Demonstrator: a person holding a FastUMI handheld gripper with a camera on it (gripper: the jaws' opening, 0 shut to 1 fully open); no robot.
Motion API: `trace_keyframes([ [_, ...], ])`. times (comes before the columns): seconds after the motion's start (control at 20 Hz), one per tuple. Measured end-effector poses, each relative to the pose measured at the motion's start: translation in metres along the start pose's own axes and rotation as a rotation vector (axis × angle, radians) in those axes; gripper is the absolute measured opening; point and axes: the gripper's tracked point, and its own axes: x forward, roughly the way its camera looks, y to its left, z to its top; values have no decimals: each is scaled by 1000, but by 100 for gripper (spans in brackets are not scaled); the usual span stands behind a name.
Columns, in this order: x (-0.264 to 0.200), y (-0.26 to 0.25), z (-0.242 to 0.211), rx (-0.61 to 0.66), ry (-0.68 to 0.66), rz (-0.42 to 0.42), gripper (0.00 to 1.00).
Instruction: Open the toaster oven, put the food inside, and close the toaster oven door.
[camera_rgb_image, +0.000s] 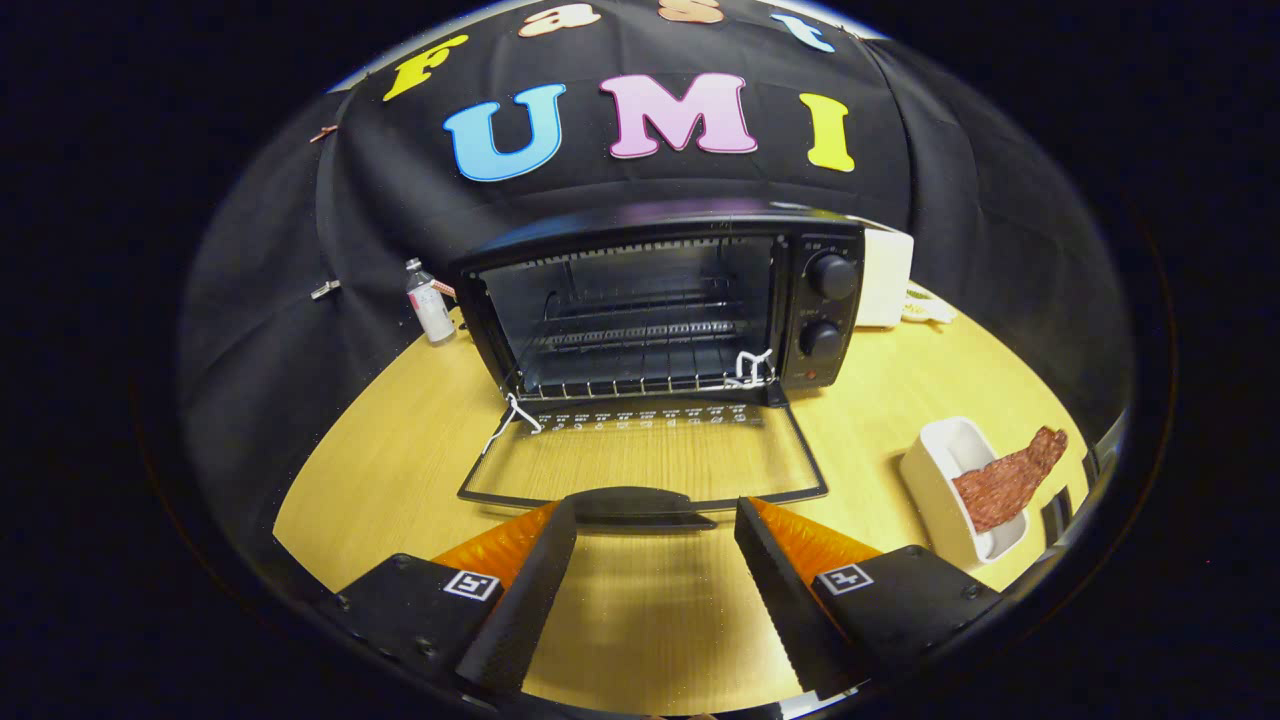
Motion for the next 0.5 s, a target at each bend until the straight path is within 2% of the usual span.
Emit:
trace_keyframes([
  [0.2, -39, -34, 39, -38, -57, -35, 99],
  [0.5, -92, -124, 86, -42, -124, -140, 99],
])
